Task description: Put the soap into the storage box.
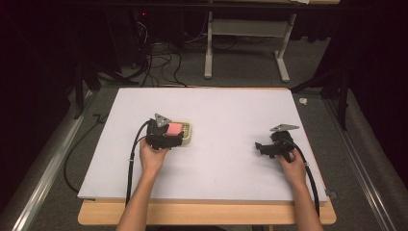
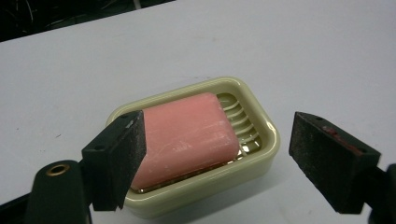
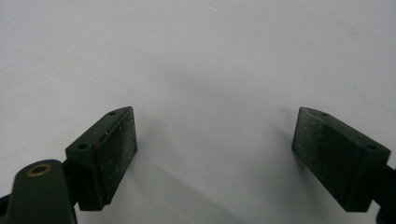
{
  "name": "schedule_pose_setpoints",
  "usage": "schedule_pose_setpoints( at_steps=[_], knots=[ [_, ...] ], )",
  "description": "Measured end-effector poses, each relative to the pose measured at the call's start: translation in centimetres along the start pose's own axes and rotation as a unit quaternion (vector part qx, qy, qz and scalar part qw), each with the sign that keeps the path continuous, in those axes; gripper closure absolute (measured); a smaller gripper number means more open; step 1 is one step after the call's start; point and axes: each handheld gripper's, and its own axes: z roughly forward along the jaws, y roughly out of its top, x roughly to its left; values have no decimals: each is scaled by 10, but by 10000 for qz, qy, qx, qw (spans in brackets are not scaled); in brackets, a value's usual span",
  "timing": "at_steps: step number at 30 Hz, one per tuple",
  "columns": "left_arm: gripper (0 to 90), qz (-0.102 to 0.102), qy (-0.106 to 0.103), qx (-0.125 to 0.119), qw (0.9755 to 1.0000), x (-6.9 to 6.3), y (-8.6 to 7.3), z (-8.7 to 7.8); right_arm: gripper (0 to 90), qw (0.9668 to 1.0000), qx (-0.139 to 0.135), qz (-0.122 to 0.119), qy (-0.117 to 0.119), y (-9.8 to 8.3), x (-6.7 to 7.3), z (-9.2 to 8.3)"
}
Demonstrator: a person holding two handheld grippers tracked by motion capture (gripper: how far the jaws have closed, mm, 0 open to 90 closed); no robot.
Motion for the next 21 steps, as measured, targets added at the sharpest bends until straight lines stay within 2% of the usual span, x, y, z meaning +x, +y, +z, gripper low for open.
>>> schedule_pose_setpoints(
  at_steps=[10, 21],
  knots=[
    [188, 47, -257, -130, 9996, -6, -3, -11, 145, 10000, 1, 0, 0, 0, 0, 0],
    [188, 38, -343, -178, 9992, -7, -12, -19, 145, 10000, -1, -8, 1, 0, 0, 0]
  ],
)
